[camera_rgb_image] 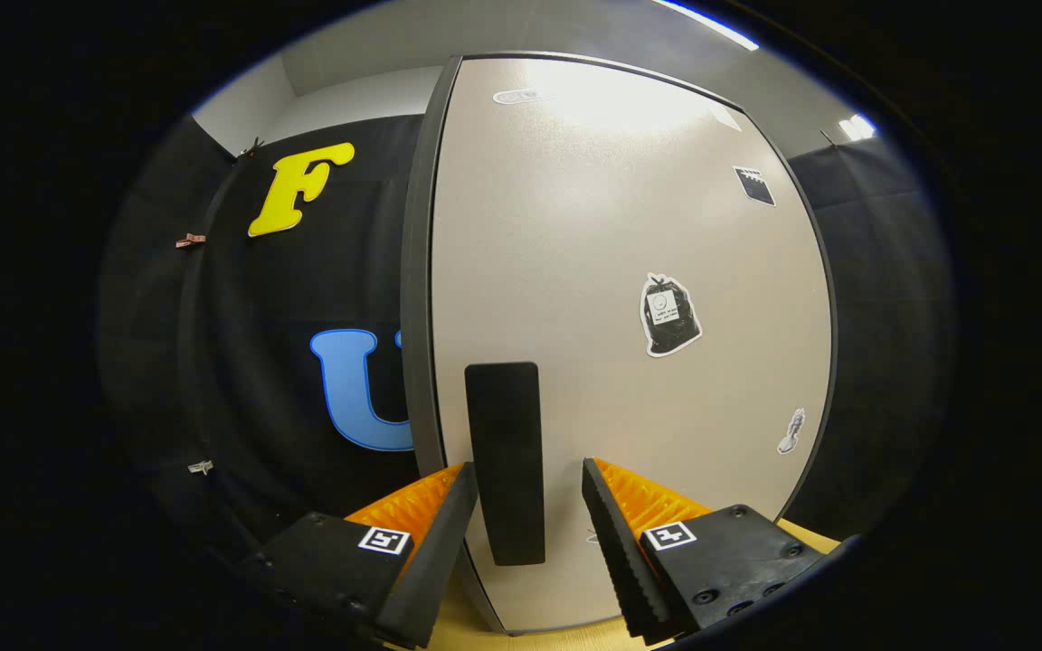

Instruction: Open the shoe cabinet door, grab the shoes and put them into the shoe cabinet, then close the shoe cabinet door.

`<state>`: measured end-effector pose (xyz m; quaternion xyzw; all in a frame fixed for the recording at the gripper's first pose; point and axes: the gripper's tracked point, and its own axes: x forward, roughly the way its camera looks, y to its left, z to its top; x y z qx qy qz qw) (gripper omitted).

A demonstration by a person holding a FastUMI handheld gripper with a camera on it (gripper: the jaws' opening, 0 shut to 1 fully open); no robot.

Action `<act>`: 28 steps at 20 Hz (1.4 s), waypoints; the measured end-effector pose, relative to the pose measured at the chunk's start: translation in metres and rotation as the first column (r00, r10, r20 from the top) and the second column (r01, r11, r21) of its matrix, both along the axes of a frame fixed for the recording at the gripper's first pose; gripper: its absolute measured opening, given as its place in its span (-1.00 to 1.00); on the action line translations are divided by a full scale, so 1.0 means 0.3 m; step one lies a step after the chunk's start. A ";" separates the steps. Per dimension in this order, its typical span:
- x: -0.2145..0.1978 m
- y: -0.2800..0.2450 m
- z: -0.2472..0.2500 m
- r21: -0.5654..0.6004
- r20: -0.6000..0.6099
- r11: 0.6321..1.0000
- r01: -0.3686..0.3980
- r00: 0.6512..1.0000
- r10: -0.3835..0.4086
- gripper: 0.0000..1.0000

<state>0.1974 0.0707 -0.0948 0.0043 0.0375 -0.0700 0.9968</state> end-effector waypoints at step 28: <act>-0.336 -0.035 0.056 0.032 -0.033 0.987 -0.156 0.987 0.158 -0.40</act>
